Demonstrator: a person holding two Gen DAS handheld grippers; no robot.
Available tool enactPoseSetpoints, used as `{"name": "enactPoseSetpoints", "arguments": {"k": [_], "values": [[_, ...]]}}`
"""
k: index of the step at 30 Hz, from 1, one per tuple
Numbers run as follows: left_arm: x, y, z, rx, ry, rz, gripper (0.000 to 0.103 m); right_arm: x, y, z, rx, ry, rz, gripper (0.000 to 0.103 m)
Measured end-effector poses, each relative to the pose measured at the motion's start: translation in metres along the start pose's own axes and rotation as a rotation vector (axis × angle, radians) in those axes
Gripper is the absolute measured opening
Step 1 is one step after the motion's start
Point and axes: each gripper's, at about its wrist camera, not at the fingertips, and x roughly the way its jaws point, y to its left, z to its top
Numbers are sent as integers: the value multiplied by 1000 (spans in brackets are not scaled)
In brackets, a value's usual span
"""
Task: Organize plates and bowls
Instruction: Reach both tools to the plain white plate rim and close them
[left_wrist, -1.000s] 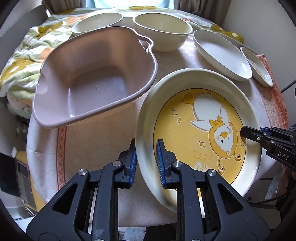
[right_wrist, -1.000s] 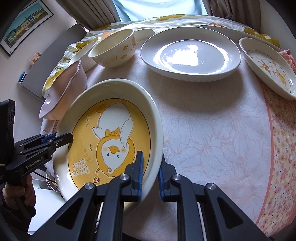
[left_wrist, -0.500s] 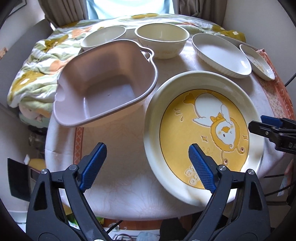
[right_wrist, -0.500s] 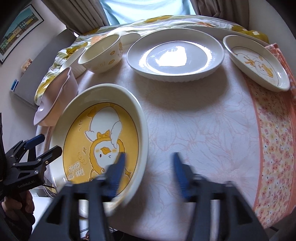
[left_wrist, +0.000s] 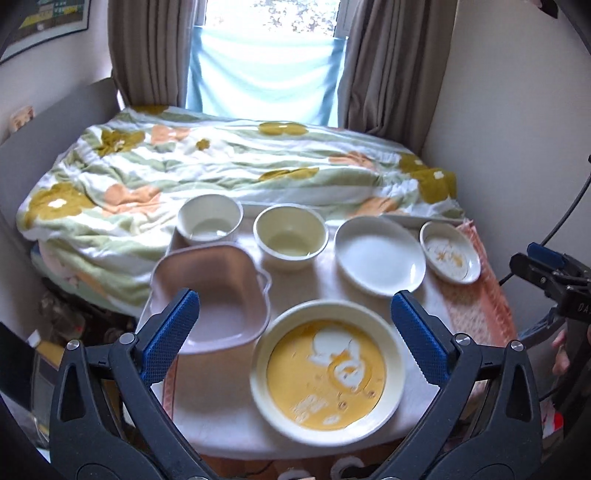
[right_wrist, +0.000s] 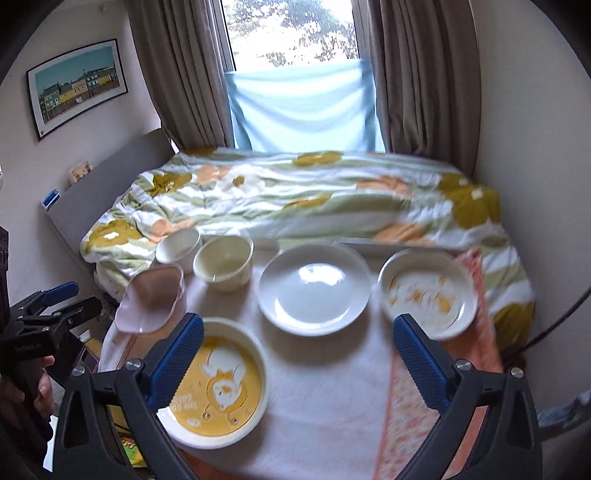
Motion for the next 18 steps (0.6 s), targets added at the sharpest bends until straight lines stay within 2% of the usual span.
{"name": "enactPoseSetpoints", "arguments": {"k": [3, 5, 8, 10, 13, 18], "values": [[9, -15, 19, -23, 19, -4, 103, -4, -20, 28, -35, 29, -11, 102], [15, -25, 26, -39, 23, -20, 103, -2, -35, 45, -66, 17, -50, 102], [31, -45, 33, -68, 30, -8, 103, 17, -59, 67, -140, 30, -87, 102], [47, -58, 33, -101, 51, 0, 103, 39, -76, 79, -179, 75, -47, 102], [78, -70, 31, -191, 101, 19, 103, 81, -101, 94, -212, 148, 66, 102], [139, -85, 20, -327, 186, 47, 103, 157, -121, 99, -294, 287, 217, 100]]}}
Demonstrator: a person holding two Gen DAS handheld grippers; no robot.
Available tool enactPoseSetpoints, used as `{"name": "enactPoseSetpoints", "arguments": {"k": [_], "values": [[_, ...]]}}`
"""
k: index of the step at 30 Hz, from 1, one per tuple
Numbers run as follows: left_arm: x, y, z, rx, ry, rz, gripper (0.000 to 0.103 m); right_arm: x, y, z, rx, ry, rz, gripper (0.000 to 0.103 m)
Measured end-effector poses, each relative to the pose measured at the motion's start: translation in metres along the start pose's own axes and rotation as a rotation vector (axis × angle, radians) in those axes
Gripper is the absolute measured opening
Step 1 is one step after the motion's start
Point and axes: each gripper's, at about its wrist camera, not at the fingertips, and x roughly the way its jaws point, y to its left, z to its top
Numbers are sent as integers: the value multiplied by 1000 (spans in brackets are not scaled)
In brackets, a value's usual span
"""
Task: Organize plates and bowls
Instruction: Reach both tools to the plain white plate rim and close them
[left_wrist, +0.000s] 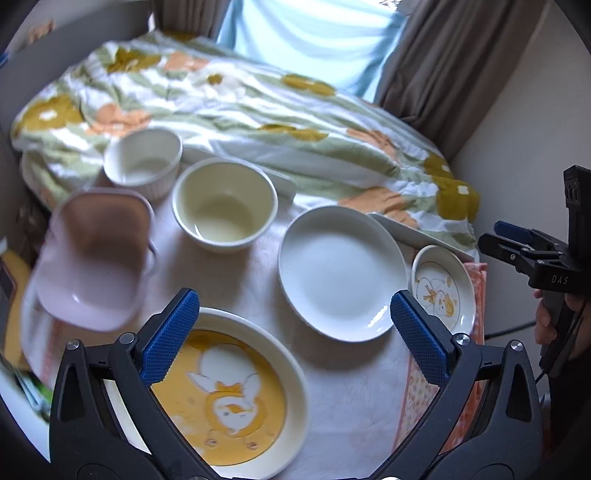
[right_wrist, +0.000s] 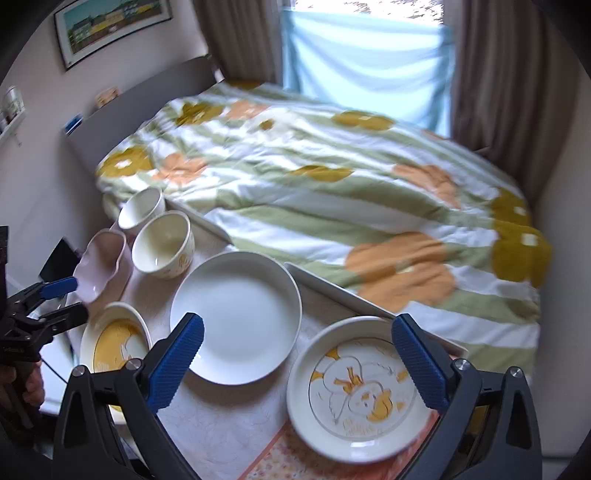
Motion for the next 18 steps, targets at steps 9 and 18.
{"name": "enactPoseSetpoints", "arguments": {"k": [9, 18], "values": [[94, -4, -1, -105, 169, 41, 88, 115, -25, 1, -64, 243, 209, 61], [135, -1, -7, -114, 235, 95, 75, 156, -24, -4, -111, 327, 295, 46]]}}
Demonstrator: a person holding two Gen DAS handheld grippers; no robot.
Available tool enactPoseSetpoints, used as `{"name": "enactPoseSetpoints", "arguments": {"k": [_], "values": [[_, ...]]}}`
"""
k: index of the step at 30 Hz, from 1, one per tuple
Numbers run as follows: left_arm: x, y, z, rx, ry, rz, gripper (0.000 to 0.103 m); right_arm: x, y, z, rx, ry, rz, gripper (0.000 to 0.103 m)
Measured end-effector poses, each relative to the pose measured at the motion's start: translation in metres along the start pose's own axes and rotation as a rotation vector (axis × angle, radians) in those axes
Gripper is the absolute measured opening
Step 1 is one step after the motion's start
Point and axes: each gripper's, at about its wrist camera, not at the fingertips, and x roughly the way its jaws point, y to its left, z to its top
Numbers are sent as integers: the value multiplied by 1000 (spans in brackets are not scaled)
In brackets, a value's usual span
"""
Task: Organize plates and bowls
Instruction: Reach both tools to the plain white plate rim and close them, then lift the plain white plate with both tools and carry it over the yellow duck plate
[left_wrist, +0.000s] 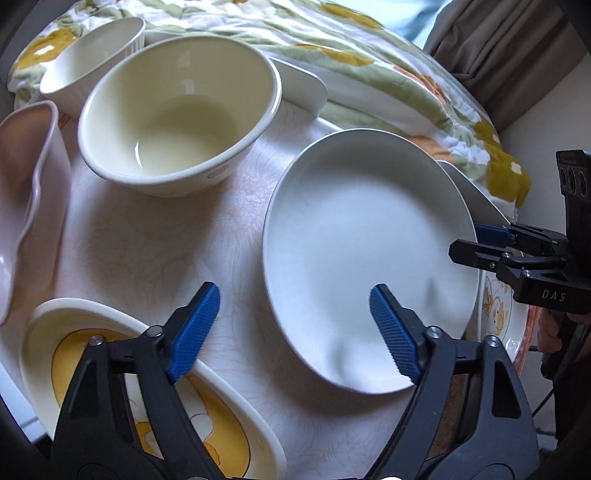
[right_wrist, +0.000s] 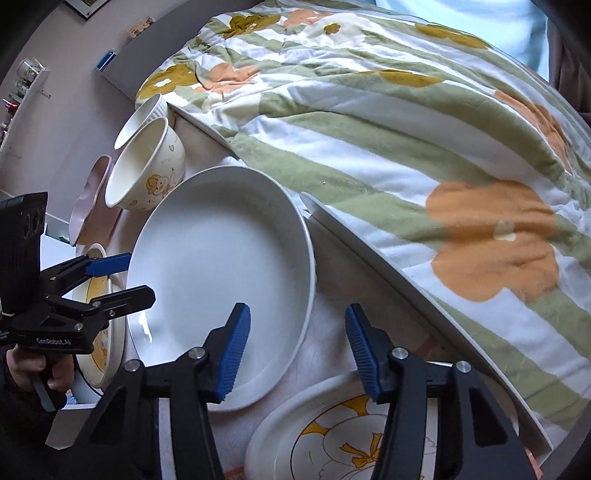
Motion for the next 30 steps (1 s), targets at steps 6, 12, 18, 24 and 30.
{"name": "enactPoseSetpoints", "arguments": {"k": [6, 12, 18, 24, 30], "values": [[8, -7, 1, 23, 19, 28, 44, 6, -2, -1, -18, 13, 13, 31], [4, -4, -2, 20, 13, 28, 25, 9, 0, -3, -49, 24, 14, 14], [1, -6, -1, 29, 12, 65, 20, 9, 1, -3, -55, 12, -1, 14], [-7, -11, 2, 36, 1, 68, 19, 4, 1, -3, -42, 0, -13, 14], [-30, -14, 3, 45, -36, 56, 19, -11, 5, -2, -41, -28, -20, 14]]}}
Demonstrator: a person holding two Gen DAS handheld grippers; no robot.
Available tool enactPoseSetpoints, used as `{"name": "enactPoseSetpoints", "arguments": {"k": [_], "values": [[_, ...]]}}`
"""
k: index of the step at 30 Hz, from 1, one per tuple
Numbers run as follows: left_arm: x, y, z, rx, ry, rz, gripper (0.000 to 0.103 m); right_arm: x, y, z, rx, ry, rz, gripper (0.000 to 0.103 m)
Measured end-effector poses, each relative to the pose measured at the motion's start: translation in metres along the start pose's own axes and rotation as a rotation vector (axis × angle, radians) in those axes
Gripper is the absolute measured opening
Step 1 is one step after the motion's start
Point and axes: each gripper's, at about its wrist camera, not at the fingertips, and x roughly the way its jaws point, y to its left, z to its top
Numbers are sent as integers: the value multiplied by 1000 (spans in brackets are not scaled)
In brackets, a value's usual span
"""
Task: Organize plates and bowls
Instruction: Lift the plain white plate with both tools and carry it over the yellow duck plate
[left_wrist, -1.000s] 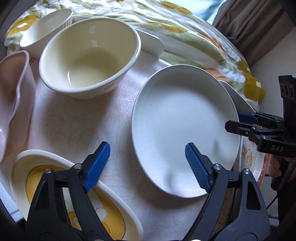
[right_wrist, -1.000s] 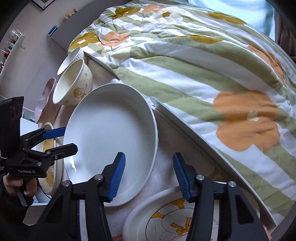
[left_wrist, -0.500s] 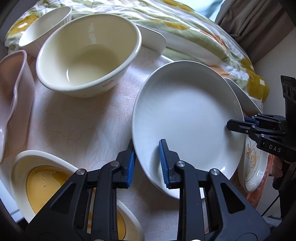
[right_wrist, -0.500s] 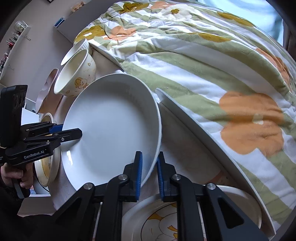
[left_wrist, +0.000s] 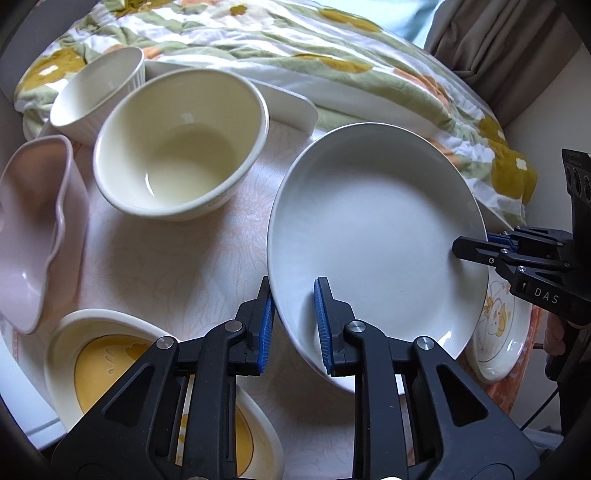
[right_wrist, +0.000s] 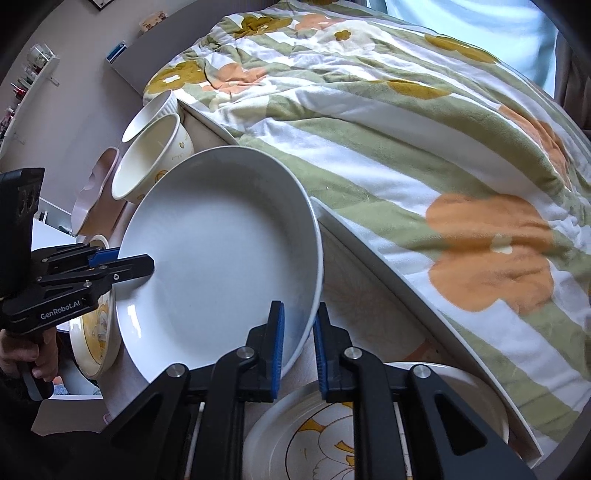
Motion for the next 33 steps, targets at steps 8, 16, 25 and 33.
{"name": "enactPoseSetpoints", "arguments": {"k": [8, 16, 25, 33], "values": [[-49, 7, -3, 27, -63, -41, 19, -34, 21, -1, 23, -54, -15, 14], [-99, 45, -20, 84, -107, -62, 19, -57, 83, -16, 54, -106, -27, 14], [-122, 128, -51, 212, -70, -113, 18, -40, 176, -51, 227, -167, -63, 14], [-106, 181, -79, 357, 27, -158, 18, -3, 244, -90, 459, -203, -117, 14]]}}
